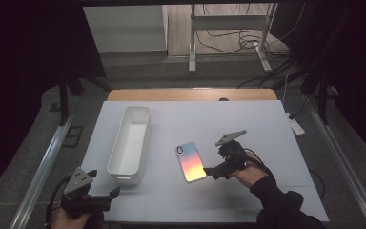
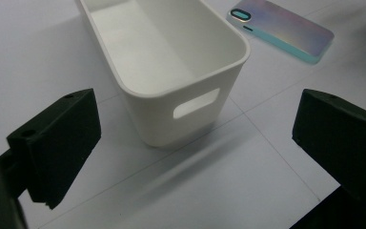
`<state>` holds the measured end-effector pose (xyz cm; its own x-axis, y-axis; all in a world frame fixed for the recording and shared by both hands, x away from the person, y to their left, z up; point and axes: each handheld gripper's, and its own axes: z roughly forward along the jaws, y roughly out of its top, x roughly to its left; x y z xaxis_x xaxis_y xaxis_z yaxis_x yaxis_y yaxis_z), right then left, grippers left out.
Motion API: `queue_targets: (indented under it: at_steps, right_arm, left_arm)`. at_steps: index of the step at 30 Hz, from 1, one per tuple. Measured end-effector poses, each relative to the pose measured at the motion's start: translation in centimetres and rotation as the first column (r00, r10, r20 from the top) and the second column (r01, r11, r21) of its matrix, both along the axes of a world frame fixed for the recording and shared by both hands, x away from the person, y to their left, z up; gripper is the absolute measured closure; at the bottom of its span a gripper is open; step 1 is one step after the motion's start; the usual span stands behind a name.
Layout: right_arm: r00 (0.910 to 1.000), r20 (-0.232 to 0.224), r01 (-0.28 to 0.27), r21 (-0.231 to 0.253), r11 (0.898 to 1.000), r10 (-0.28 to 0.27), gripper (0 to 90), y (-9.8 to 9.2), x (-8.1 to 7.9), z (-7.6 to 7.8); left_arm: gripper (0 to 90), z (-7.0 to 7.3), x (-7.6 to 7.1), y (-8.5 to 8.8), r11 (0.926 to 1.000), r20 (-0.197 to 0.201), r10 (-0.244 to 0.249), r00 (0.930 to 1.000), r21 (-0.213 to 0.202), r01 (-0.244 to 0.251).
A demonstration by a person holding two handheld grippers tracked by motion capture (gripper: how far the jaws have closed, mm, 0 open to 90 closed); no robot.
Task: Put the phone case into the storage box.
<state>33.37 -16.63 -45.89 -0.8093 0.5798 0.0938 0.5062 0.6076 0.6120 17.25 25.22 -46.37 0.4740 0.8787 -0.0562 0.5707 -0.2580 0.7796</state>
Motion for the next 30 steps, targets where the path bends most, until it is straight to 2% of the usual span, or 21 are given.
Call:
queue_targets:
  at_steps: [9,20,30]
  right_arm:
    - [0.9995,0.010,-0.029,-0.018,0.999,0.029,0.0,1.3,0.4,-0.2]
    - [0.9991,0.022,-0.035,-0.047,0.998,0.036,0.0,2.7,0.7,-0.6]
    - [0.9986,0.007,-0.053,-0.080,0.995,0.053,0.0,4.4,0.8,-1.3]
  left_arm:
    - [3.1,0.0,0.0,0.0,1.0000,-0.001,-0.002,1.0000,0.000,0.002]
    - [3.2,0.0,0.0,-0.1,1.0000,-0.002,-0.003,1.0000,0.003,0.003]
    - [3.2,0.0,0.0,-0.1,1.0000,-0.002,-0.003,1.0000,0.004,0.003]
